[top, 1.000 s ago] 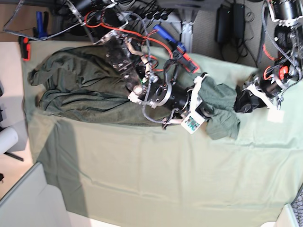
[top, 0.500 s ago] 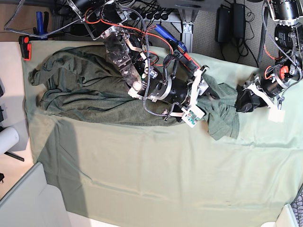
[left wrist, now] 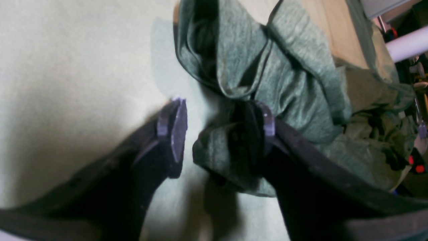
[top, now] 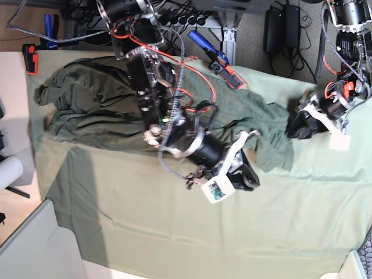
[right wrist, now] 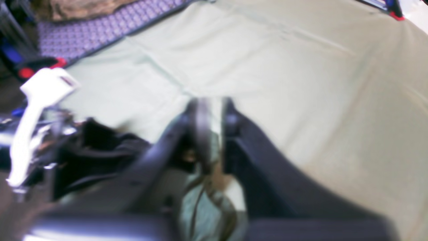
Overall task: Fold the T-shirt properly
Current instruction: 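Grasp the shirt fold near the left gripper with the right gripper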
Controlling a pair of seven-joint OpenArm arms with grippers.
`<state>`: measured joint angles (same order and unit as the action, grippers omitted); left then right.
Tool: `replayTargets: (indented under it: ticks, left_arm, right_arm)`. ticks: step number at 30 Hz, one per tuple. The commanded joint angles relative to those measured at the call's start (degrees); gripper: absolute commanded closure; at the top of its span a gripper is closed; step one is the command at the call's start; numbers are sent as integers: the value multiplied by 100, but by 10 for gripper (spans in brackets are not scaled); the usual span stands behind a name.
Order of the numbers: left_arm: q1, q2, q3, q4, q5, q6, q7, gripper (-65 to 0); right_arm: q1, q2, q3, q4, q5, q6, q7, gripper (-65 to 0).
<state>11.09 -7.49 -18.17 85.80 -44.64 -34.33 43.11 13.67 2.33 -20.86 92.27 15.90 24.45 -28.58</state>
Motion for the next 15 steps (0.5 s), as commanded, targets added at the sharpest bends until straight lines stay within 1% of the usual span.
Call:
replayTargets:
  ticks: [1, 4, 7, 10, 12, 14, 15]
  left_arm:
    - [-26, -48, -17, 66, -35, 17, 22, -322]
    - [-28, -50, -17, 68, -72, 17, 46, -322]
    - [-28, -48, -17, 68, -79, 20, 46, -322]
    - [-26, -66, -28, 68, -105, 17, 46, -323]
    - [-28, -125, -28, 68, -175, 17, 48, -327]
    - [-26, -210, -28, 68, -188, 20, 46, -371]
    - [-26, -238, -35, 68, -186, 20, 48, -382]
  right_arm:
    - [212, -140, 11, -72, -109, 24, 221, 0]
    - [498, -367, 11, -723, -544, 22, 382, 0]
    - [745, -470, -7, -1368, -695, 24, 435, 0]
    - [761, -455, -87, -1635, -686, 39, 330, 0]
    - [678, -402, -254, -1617, -531, 76, 151, 0]
    - [590, -317, -525, -1587, -339, 199, 118, 0]
    - [540, -280, -684, -1545, -323, 219, 118, 0]
